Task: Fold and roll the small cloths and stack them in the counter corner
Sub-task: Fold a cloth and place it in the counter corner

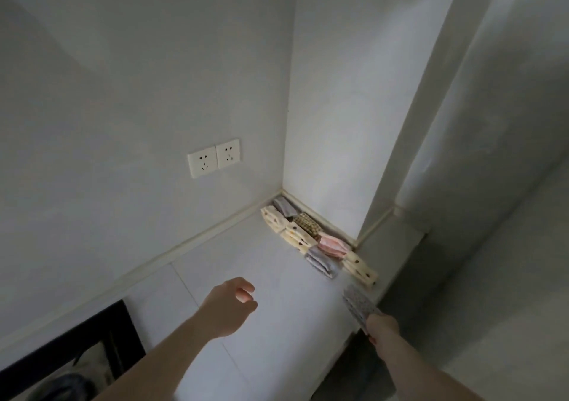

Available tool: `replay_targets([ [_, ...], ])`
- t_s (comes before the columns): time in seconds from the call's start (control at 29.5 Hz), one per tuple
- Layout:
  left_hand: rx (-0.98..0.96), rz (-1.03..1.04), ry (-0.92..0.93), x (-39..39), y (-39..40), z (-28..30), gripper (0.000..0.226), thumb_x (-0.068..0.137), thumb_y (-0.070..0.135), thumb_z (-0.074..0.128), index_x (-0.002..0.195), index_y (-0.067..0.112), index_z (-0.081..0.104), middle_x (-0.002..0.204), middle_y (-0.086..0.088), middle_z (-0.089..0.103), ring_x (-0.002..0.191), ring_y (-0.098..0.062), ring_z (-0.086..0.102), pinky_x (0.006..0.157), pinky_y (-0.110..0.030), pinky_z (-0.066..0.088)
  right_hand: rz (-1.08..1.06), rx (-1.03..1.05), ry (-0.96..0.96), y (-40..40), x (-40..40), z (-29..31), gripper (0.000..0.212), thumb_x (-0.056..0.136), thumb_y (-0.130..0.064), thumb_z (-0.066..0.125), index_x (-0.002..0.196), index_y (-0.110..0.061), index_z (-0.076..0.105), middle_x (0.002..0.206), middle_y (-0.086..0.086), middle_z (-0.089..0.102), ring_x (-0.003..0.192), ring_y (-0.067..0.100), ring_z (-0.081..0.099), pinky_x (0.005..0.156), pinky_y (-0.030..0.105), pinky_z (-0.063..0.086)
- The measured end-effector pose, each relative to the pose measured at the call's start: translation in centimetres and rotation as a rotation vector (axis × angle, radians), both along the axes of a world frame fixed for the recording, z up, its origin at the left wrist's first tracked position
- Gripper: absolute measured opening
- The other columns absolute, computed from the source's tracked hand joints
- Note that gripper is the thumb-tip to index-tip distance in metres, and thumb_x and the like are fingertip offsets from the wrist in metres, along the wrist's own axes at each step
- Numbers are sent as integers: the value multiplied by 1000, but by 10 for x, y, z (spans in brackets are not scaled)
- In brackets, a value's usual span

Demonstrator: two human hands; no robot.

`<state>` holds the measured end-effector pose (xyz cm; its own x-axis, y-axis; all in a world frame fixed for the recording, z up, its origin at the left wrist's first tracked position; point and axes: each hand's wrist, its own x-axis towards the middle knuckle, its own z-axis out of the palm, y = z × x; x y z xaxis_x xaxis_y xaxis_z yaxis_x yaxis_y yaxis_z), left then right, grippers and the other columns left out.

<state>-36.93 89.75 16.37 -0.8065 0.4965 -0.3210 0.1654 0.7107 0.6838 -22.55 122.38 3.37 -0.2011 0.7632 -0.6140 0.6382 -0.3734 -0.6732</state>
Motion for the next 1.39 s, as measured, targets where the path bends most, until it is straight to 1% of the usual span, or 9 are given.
replay_targets([
  [0.1,-11,36,-6,-14,22,-8,16,91,29,68,104,38,63,98,19,72,91,-4,67,77,-19,50,-56,-37,-25,18,-21,-10,45,94,1,56,137,12,51,113,27,62,109,47,62,92,50,57],
  [0.24,-29,77,-29,-25,42,-21,17,92,29,69,105,38,63,100,17,71,95,-5,65,80,-22,51,-42,-35,-65,34,-46,-16,44,94,-4,61,135,3,48,106,24,59,92,37,61,79,45,57],
  [0.37,-43,112,-37,-32,54,-30,17,91,29,69,103,39,63,98,18,72,91,-6,67,79,-23,52,29,-13,-115,50,-63,-30,50,92,-7,63,139,6,49,125,29,61,109,44,62,91,45,56],
  [0.51,-57,146,-53,-36,59,-34,18,91,29,68,106,38,64,99,16,72,89,-6,68,77,-23,53,58,-15,-170,59,-72,-40,51,92,-5,63,139,9,48,133,30,57,119,47,59,97,47,54],
  [0.64,-72,167,-36,-41,58,-37,18,91,27,69,106,35,65,96,17,72,92,-4,67,83,-25,53,83,45,-143,63,-83,-44,54,93,-5,63,144,5,47,139,29,55,127,47,54,106,48,49],
  [0.88,-79,224,-64,-37,58,-42,18,91,27,69,108,34,66,96,18,73,90,-8,68,74,-26,54,109,217,-223,66,-88,-52,56,88,-11,65,142,-4,51,136,27,56,122,47,56,106,50,47],
  [1.05,-84,244,-92,-26,59,-45,18,92,26,68,108,33,66,98,17,72,92,-10,68,79,-29,56,46,309,-205,54,-79,-38,57,87,-11,67,139,-4,47,143,26,45,129,48,44,108,50,39],
  [1.18,-82,274,-91,-11,48,-44,18,93,27,68,110,32,66,100,17,72,93,-11,67,79,-28,54,179,506,-107,26,-71,-26,55,81,-8,69,134,-5,55,139,24,51,124,47,50,104,52,44],
  [1.39,-61,388,-87,35,-7,-37,18,94,26,68,111,29,65,102,14,70,92,-12,67,76,-27,55,708,641,103,-62,-62,-4,49,89,-11,69,134,-19,52,143,8,50,129,31,50,103,47,51],
])
